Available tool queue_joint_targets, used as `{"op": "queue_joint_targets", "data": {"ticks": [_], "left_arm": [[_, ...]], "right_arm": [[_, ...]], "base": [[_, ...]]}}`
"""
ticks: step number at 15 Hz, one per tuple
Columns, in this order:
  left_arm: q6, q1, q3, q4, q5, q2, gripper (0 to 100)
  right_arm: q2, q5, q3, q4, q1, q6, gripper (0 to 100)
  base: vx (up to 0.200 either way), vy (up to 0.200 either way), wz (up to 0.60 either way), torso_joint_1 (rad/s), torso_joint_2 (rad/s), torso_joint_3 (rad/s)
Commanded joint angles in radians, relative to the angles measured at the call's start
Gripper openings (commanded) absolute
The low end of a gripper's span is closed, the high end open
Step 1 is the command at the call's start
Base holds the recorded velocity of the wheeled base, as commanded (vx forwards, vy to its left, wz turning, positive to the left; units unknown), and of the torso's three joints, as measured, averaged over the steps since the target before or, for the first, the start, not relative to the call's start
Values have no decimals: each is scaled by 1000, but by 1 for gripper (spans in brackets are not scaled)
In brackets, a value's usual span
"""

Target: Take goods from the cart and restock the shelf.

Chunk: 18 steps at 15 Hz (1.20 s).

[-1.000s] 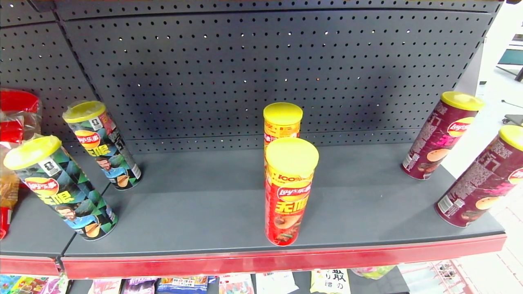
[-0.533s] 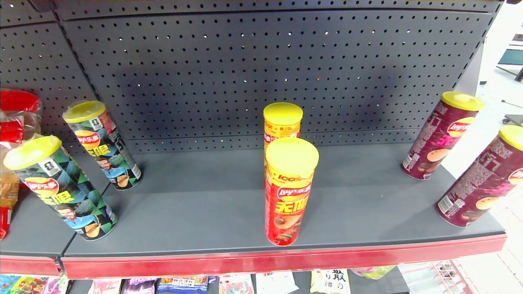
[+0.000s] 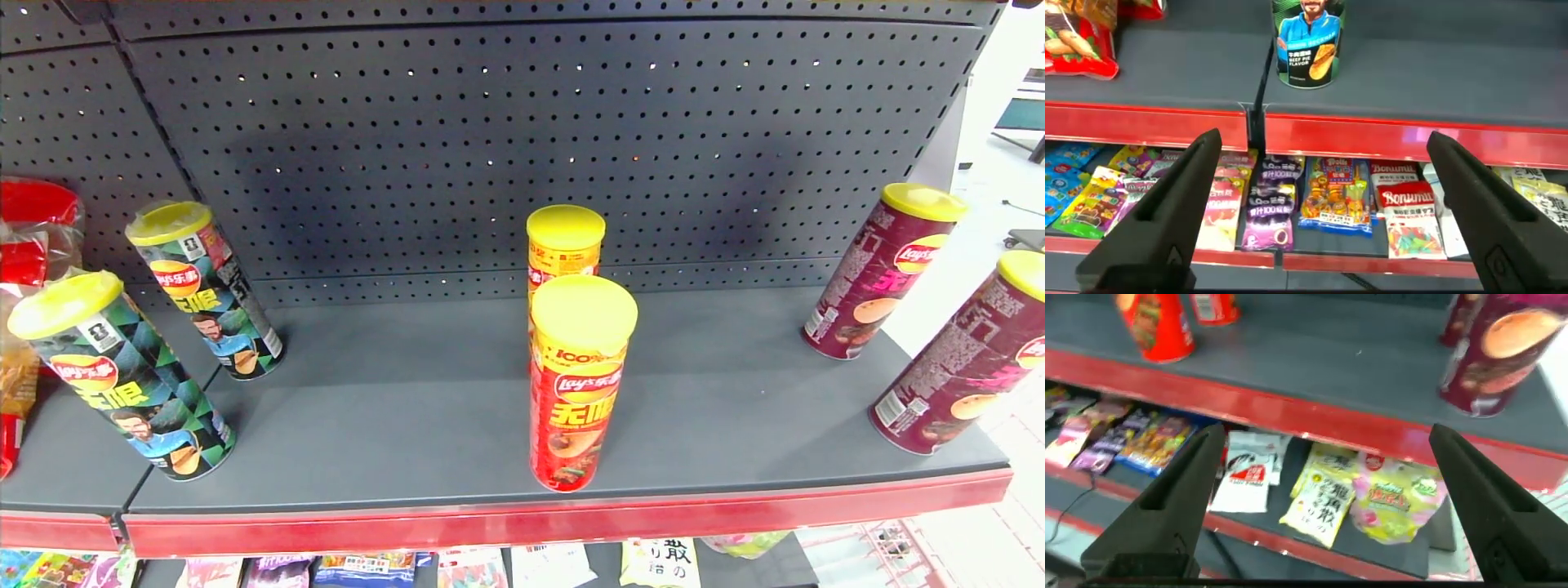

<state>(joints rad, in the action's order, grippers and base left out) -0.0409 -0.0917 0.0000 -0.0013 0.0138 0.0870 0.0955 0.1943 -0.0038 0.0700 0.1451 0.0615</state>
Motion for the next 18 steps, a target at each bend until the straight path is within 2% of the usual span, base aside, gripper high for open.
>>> {"op": "queue_joint_targets", "data": {"ticks": [1,3,5,8,12,13,15,16,18], "left_arm": [[-1,0,0,0,0,5,100],[-1,0,0,0,0,5,100],[-1,0,0,0,0,5,100],[-1,0,0,0,0,5,100],[-1,0,0,0,0,5,100],[-1,0,0,0,0,5,100],[-1,0,0,0,0,5,100],[-1,0,0,0,0,5,100],[-1,0,0,0,0,5,100]], "right_arm": [[3,22,2,1,1,-6,100],[3,82,2,-1,1,-25,100],[33,91,-28,-6,14,-43,100],[283,140,-116,-3,65,-81,100],[808,137,-429,10,100,-152,100],[911,134,-472,16,139,-152,100],[1067,106,-486,106,168,-147,100],[1172,68,-479,203,168,-146,100],[1274,19,-470,269,186,-126,100]], "base": [[0,0,0,0,0,0],[0,0,0,0,0,0],[0,0,0,0,0,0],[0,0,0,0,0,0],[0,0,0,0,0,0],[0,0,0,0,0,0],[0,0,0,0,0,0],[0,0,0,0,0,0],[0,0,0,0,0,0]]}}
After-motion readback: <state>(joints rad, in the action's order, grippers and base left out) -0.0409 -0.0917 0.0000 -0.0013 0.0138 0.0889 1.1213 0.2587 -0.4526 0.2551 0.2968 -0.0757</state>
